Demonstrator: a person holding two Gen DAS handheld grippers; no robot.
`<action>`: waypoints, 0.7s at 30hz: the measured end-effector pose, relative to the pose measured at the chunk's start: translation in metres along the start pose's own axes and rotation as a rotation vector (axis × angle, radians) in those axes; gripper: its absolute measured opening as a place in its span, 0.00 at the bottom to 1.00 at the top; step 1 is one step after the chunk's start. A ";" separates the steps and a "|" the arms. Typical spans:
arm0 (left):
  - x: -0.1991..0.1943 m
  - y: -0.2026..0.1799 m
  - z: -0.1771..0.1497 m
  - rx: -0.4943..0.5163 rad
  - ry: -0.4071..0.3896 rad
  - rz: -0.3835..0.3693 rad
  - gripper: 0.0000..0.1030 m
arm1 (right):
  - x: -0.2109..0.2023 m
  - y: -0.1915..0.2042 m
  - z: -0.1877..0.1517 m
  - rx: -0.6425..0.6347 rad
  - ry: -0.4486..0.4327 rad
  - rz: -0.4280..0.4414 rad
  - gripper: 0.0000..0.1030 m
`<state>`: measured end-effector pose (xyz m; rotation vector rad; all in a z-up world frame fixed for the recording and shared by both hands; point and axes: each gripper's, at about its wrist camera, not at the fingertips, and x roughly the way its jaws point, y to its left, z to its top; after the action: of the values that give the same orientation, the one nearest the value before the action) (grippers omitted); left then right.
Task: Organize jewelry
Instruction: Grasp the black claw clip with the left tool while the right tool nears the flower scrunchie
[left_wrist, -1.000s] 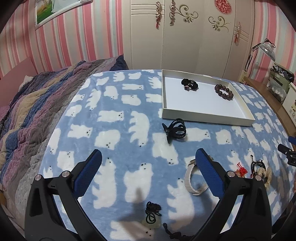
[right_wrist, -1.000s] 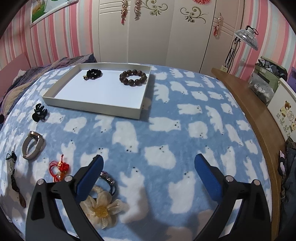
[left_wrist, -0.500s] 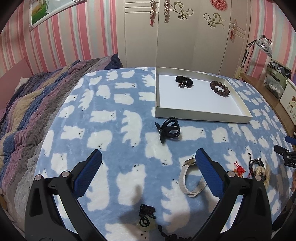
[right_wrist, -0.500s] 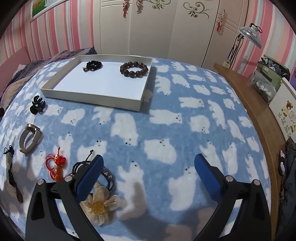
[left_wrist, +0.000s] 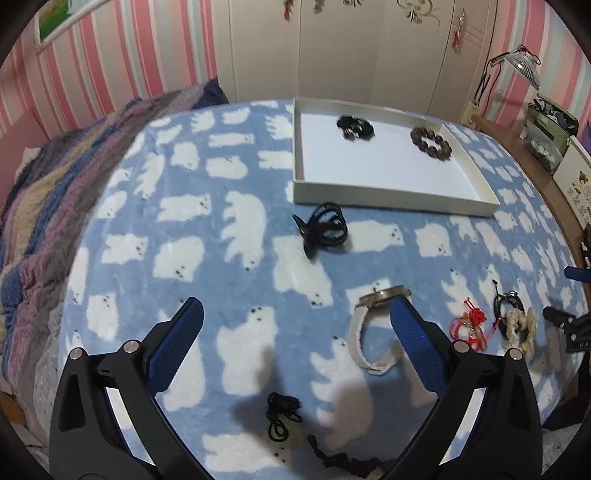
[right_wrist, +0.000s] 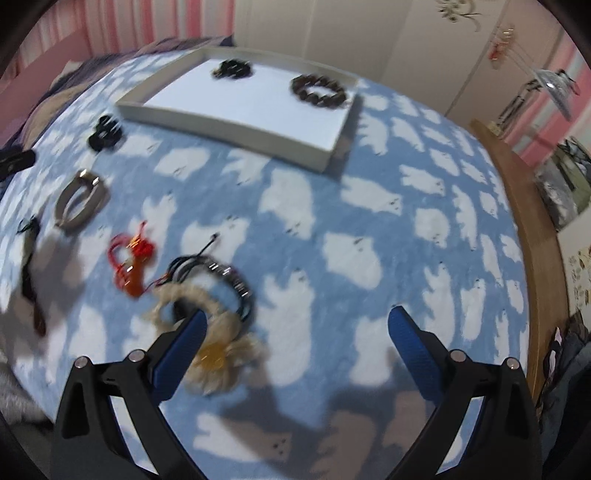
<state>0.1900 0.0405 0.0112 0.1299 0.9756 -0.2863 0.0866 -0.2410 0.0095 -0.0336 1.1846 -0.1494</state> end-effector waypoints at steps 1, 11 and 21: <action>0.002 -0.001 0.001 0.001 0.017 -0.007 0.97 | -0.001 0.002 0.000 -0.008 0.010 0.009 0.96; 0.020 -0.007 0.016 0.064 0.063 0.044 0.97 | 0.007 0.018 0.004 -0.124 0.131 -0.020 0.96; 0.050 -0.008 0.042 0.088 0.104 0.014 0.92 | 0.029 0.025 0.018 -0.122 0.247 0.062 0.93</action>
<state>0.2472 0.0135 -0.0065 0.2338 1.0655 -0.3118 0.1162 -0.2214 -0.0135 -0.0874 1.4386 -0.0266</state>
